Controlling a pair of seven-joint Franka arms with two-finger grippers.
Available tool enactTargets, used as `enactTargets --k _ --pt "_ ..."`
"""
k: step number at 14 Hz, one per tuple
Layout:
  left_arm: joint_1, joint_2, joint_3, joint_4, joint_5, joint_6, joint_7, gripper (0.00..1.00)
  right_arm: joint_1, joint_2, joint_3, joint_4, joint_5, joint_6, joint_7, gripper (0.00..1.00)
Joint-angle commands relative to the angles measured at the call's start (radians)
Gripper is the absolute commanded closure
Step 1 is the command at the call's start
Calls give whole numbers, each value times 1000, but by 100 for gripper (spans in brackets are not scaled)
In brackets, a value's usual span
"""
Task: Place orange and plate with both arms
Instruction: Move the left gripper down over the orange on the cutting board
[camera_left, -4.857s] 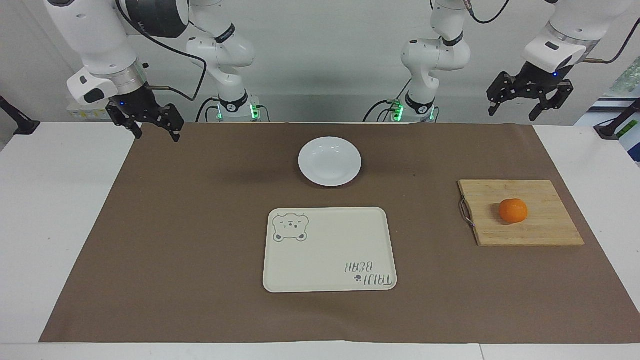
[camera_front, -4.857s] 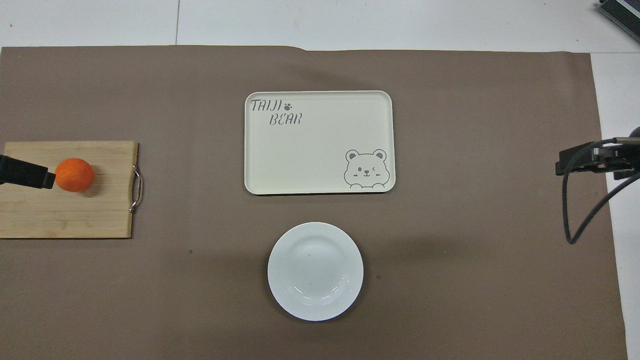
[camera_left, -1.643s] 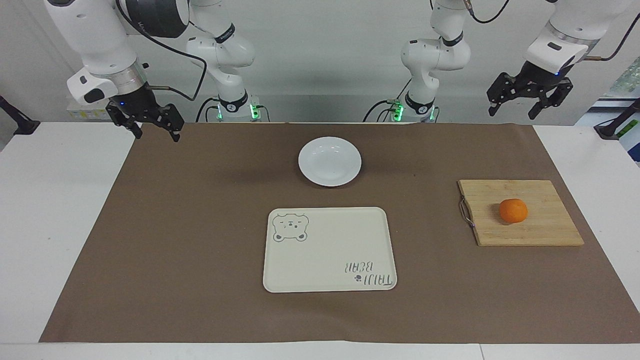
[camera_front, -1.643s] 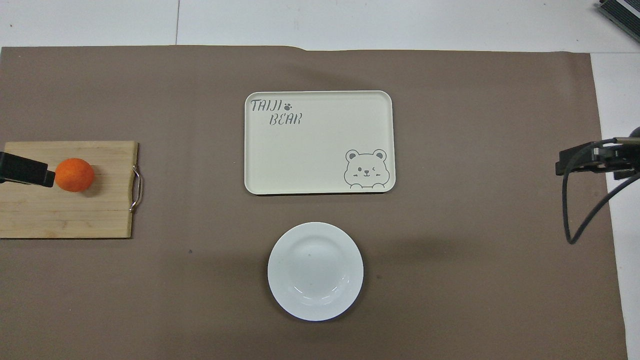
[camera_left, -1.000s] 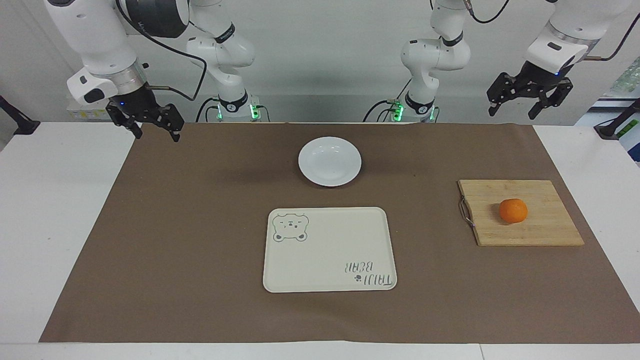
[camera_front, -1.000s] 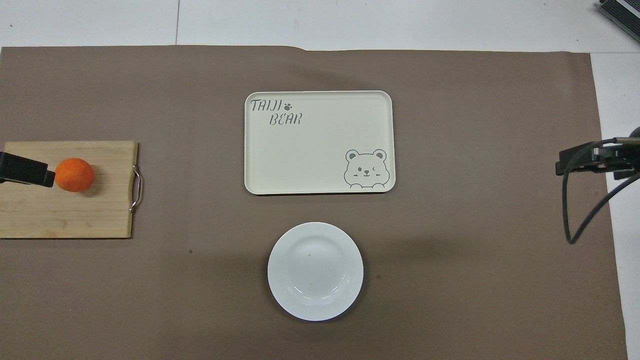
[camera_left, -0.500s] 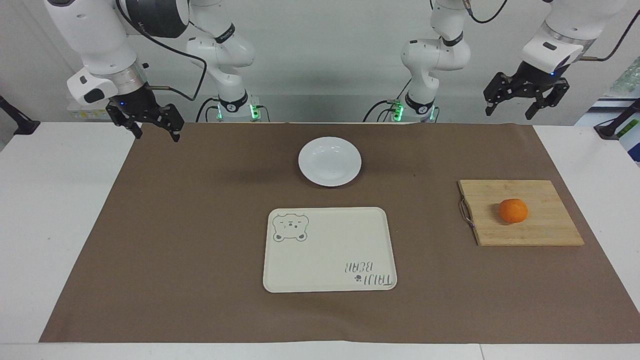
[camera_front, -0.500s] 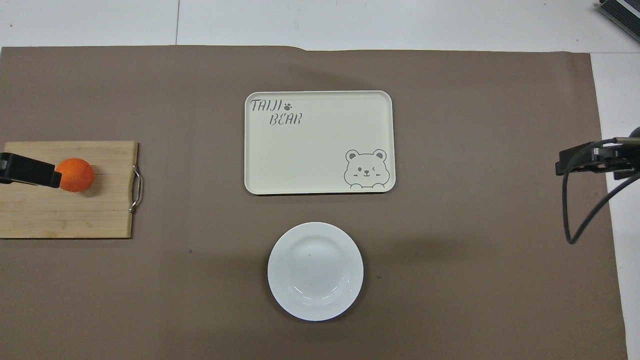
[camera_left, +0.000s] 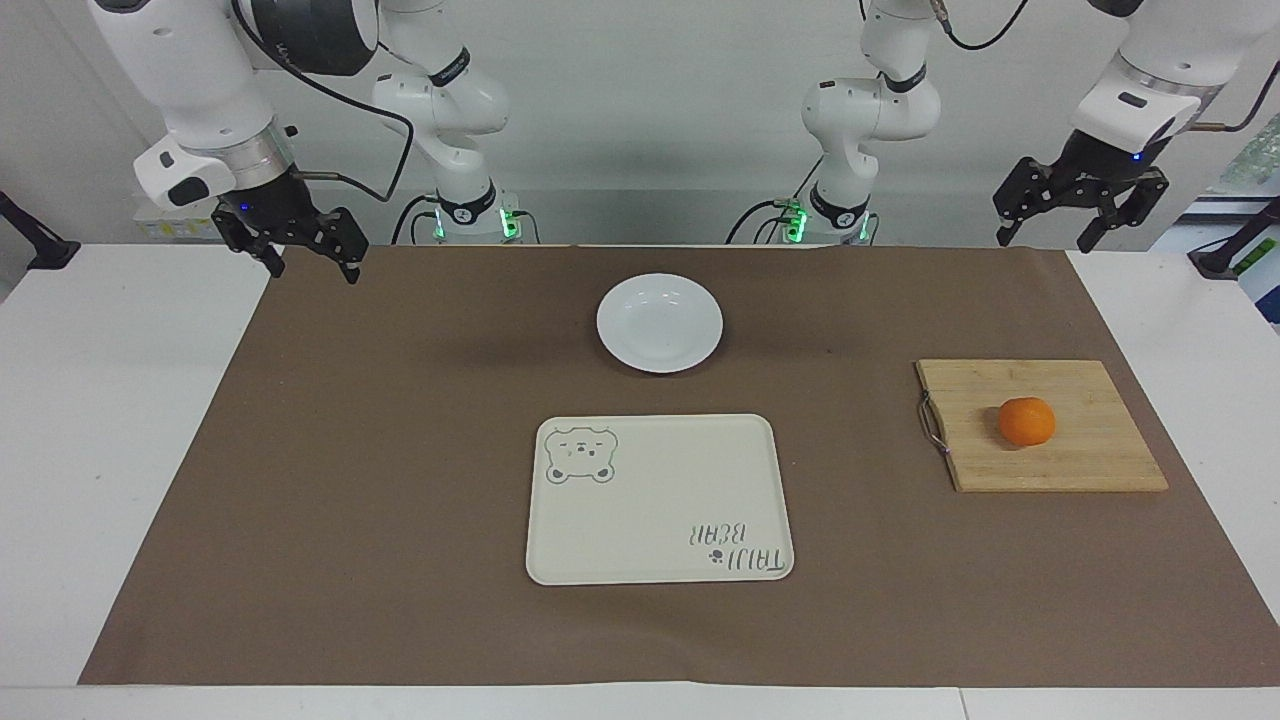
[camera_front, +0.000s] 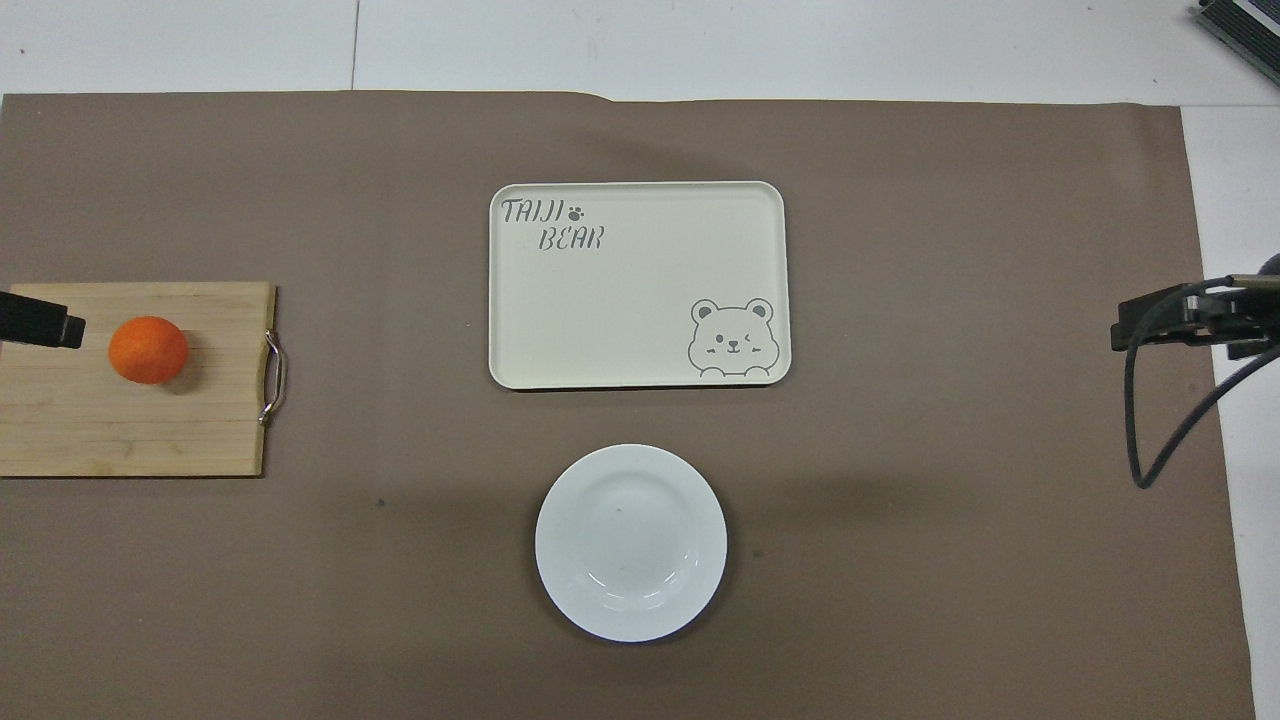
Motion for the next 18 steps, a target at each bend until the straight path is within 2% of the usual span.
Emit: enactTargets --k 1,4,8,12,15,18 --pt "66 -16 -3 -109 -36 125 143 0 -4 -10 2 -1 4 -4 -23 0" --pt "111 20 -3 -203 -64 289 203 0 -4 -10 2 -1 4 -4 -23 0" --pt "145 117 -3 -234 -94 412 291 0 -4 -10 2 -1 4 -4 -23 0" --pt "168 201 -3 -298 -128 558 297 0 -6 -10 2 -1 4 -4 -23 0" --pt "183 223 -3 -360 -136 586 300 0 -4 -10 2 -1 4 -4 -23 0" --pt "188 224 -2 -453 -137 702 294 0 -4 -10 2 -1 4 -4 -23 0"
